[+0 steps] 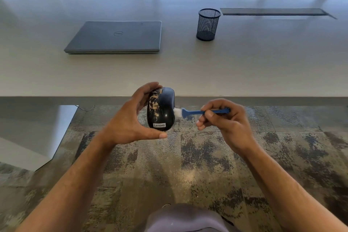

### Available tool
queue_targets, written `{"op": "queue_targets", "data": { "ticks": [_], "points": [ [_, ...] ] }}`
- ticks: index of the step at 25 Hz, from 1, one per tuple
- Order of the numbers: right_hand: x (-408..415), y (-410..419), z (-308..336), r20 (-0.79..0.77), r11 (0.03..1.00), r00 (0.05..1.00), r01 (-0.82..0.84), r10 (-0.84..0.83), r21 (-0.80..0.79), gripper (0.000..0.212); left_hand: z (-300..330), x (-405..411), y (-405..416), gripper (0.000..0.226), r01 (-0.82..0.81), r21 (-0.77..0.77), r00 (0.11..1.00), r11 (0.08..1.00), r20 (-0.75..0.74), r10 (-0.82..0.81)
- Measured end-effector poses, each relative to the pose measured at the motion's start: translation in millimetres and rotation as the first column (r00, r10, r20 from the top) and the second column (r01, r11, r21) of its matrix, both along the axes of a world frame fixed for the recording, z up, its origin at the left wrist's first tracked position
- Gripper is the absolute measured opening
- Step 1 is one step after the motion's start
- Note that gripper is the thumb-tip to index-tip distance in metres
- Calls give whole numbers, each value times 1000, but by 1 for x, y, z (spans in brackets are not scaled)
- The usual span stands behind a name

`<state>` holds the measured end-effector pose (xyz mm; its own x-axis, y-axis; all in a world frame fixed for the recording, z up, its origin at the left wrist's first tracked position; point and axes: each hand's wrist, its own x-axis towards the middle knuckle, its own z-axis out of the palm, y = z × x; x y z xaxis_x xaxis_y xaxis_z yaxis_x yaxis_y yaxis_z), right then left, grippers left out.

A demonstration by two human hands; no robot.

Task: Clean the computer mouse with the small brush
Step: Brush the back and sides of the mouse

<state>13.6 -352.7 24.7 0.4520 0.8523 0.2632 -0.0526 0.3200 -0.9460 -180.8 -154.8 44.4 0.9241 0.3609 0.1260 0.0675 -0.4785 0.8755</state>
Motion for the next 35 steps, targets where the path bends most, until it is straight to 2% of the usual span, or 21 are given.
{"op": "queue_targets", "data": {
  "ticks": [2,6,12,16,22,27,32,35],
  "points": [
    [-1,-5,0,0,1000,1000,-9,9,-7,15,-1,-1,0,118,-3,-2,1000,1000,-8,3],
    [1,0,10,-8,997,1000,4,-3,76,14,-2,2,-3,117,1,-5,1000,1000,-10,-1],
    [-11,-11,-2,35,999,999,-39,38,17,14,-3,2,-2,117,-23,6,1000,1000,-12,23],
    [-5,-6,9,14,996,999,37,-38,84,13,-4,3,-3,118,-18,1,1000,1000,-15,18],
    [-16,-16,1,99,999,995,31,-30,-10,11,-3,4,0,117,-34,16,999,999,15,34],
    [-12,-8,13,115,990,984,129,-135,53,10,-3,8,-1,117,-23,14,1000,1000,11,23],
    [-24,-13,1,144,995,986,93,-89,-19,14,-4,6,2,114,-48,17,999,999,26,48],
    [-21,-10,6,130,994,986,108,-109,10,12,-5,6,3,115,-47,17,999,999,23,47]
  ]
}}
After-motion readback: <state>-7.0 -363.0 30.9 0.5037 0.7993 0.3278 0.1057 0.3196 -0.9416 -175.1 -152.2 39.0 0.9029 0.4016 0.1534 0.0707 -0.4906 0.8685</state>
